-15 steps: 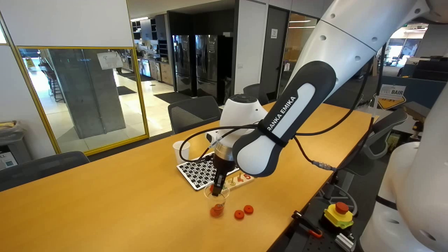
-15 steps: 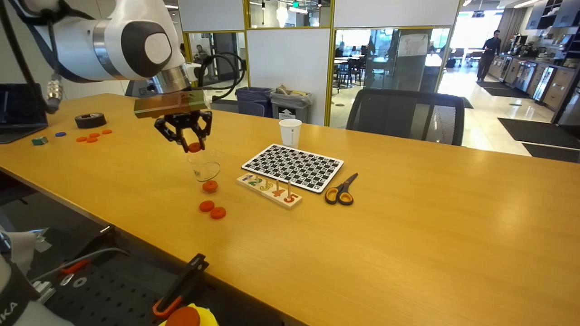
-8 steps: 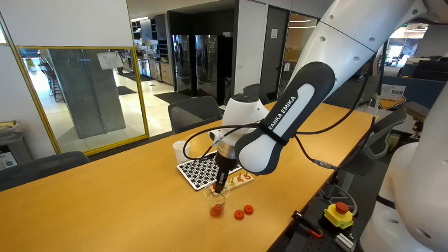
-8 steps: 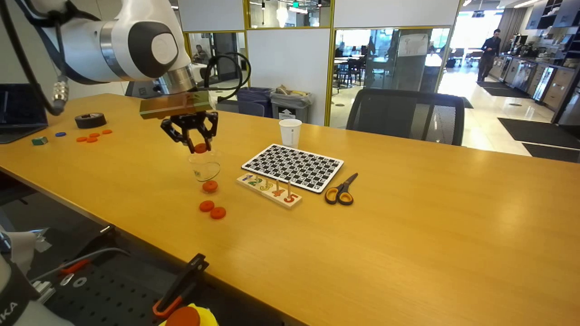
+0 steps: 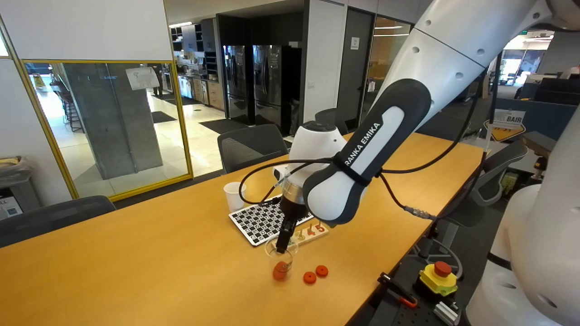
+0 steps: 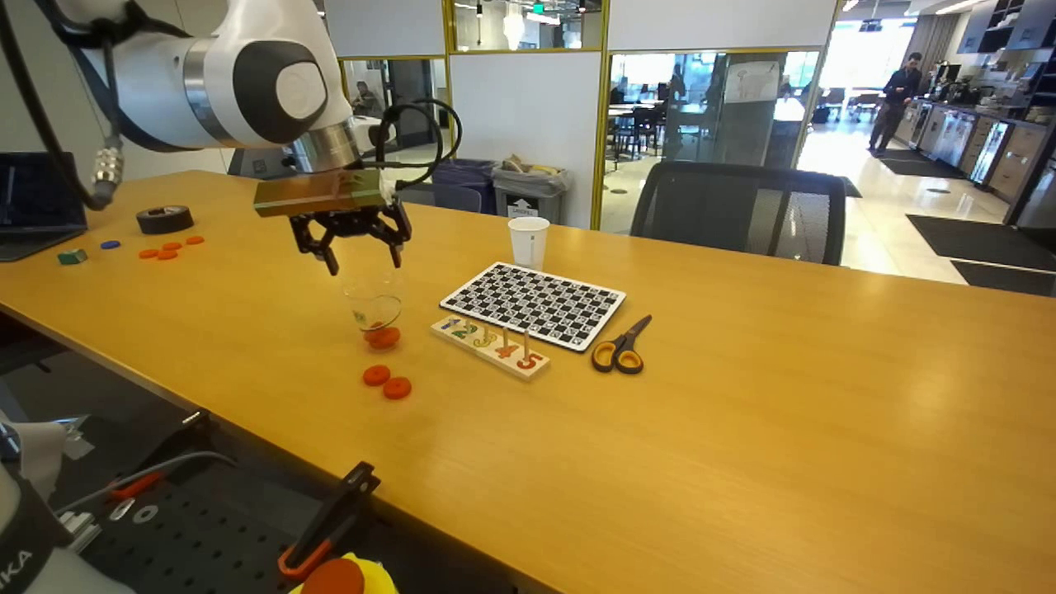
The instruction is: Place the yellow rings inside the white cup, put the orange rings in the clear cup
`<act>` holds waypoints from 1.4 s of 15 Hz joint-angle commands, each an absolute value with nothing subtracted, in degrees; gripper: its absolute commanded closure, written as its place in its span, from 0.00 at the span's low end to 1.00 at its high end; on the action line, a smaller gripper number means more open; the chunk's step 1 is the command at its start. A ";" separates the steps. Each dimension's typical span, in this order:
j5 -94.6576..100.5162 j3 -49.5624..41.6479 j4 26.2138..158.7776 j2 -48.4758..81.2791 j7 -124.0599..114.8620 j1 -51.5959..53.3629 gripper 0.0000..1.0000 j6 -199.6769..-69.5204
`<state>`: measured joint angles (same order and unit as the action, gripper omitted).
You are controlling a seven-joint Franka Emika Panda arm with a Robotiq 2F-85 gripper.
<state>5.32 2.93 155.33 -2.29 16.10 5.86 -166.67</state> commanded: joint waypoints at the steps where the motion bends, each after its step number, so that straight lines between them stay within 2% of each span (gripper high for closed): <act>1: 3.00 2.66 156.13 -5.63 11.83 4.85 0.00 -164.76; 10: 9.55 2.37 157.58 -11.66 -11.97 -4.20 0.00 -156.33; 15: 5.27 -0.72 157.55 -10.27 8.97 -0.21 0.00 -149.79; 21: 6.28 -1.26 157.87 -5.20 26.25 1.60 0.00 -152.42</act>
<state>6.33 -0.52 157.91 -7.59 18.77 0.09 -150.38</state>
